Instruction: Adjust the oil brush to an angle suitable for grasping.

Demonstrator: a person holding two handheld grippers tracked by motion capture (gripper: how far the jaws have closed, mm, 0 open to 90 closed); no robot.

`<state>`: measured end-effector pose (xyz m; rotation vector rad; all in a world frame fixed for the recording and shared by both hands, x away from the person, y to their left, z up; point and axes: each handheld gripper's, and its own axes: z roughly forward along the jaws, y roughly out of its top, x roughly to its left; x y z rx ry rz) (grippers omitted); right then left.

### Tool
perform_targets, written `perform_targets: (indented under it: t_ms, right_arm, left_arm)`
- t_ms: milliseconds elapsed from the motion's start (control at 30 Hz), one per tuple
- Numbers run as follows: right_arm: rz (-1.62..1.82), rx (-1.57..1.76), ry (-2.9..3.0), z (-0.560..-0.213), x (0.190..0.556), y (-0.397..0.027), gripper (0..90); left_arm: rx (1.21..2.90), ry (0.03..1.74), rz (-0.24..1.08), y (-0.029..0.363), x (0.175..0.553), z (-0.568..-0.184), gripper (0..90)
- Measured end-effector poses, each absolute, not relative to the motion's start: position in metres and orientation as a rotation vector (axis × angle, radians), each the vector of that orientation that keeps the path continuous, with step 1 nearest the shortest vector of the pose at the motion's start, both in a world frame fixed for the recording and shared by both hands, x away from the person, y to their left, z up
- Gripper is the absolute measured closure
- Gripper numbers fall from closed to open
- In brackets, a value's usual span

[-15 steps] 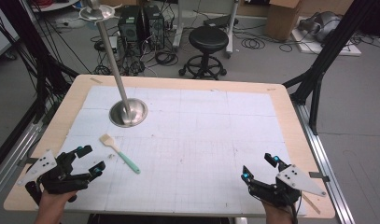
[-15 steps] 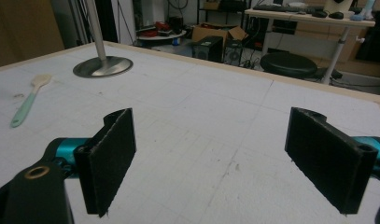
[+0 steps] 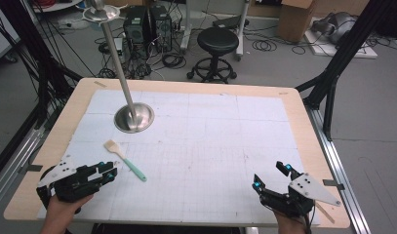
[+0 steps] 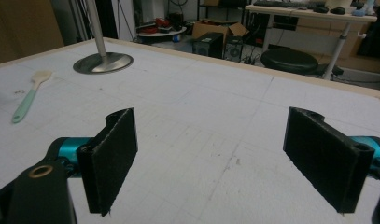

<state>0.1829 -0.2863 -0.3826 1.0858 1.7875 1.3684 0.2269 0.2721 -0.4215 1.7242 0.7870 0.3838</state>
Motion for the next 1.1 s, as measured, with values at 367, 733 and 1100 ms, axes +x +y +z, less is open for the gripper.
perform_targets:
  t_ms: [367, 733, 1100]
  right_arm:
    - [1.358, 1.072, 1.809, -0.383, 0.183, -0.281, 16.6]
    - [1.354, 1.083, 1.813, -0.384, 0.183, -0.281, 16.7]
    - [1.353, 1.087, 1.808, -0.384, 0.184, -0.283, 16.7]
  left_arm:
    - [1.989, 0.816, 0.407, 0.234, 0.239, -0.439, 89.3]
    - [2.153, 0.789, 0.390, 0.195, 0.249, -0.445, 89.4]
    - [2.132, 0.871, 0.353, 0.173, 0.284, -0.444, 89.2]
